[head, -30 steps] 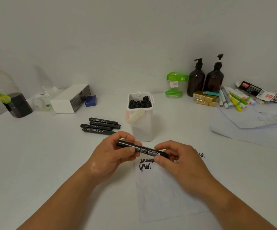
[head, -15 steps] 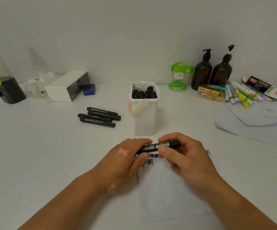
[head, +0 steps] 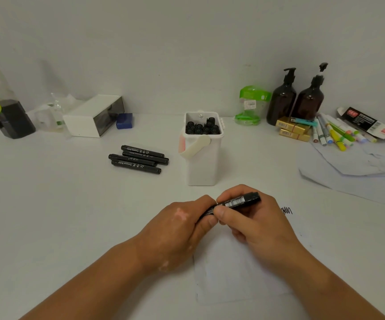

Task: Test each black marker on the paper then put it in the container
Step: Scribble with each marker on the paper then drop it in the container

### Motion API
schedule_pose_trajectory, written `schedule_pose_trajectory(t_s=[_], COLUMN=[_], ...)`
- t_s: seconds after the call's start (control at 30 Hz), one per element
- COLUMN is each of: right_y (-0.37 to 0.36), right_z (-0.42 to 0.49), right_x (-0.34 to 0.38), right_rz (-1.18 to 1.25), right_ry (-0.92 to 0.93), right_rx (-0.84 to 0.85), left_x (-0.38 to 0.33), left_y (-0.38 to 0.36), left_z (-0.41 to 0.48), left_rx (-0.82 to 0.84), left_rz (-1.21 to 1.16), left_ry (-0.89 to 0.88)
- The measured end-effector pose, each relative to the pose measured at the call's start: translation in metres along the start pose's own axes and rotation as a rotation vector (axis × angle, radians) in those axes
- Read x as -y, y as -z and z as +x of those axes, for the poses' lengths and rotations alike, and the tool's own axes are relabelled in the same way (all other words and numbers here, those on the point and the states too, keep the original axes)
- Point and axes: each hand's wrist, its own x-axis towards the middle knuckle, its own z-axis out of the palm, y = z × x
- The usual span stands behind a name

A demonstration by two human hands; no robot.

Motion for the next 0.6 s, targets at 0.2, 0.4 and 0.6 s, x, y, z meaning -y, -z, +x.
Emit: schedule_pose_trajectory(t_s=[0.2, 0.4, 0.6], right_y=[0.0002, 0.0028, 0.0069], right_z=[-0.0021, -0.0031, -0.0002], right_x=[0.0024, 0.0038, 0.0022], right_rz=[-0.042, 0.003, -0.019], right_ry=[0.001, 0.021, 0.057], right_rx=[0.015, 0.065, -0.05], left_x=[-0.0013, 0.0002, 0.0039], left_y=[0.0033, -0.0001, -0.0058], left_z=[-0.0004, 0.0002, 0.0012], left_rx=[-0.012, -0.051, -0.11], left_rz=[-0.027, 0.005, 0.019], left_ry=[-0.019, -0.021, 0.0])
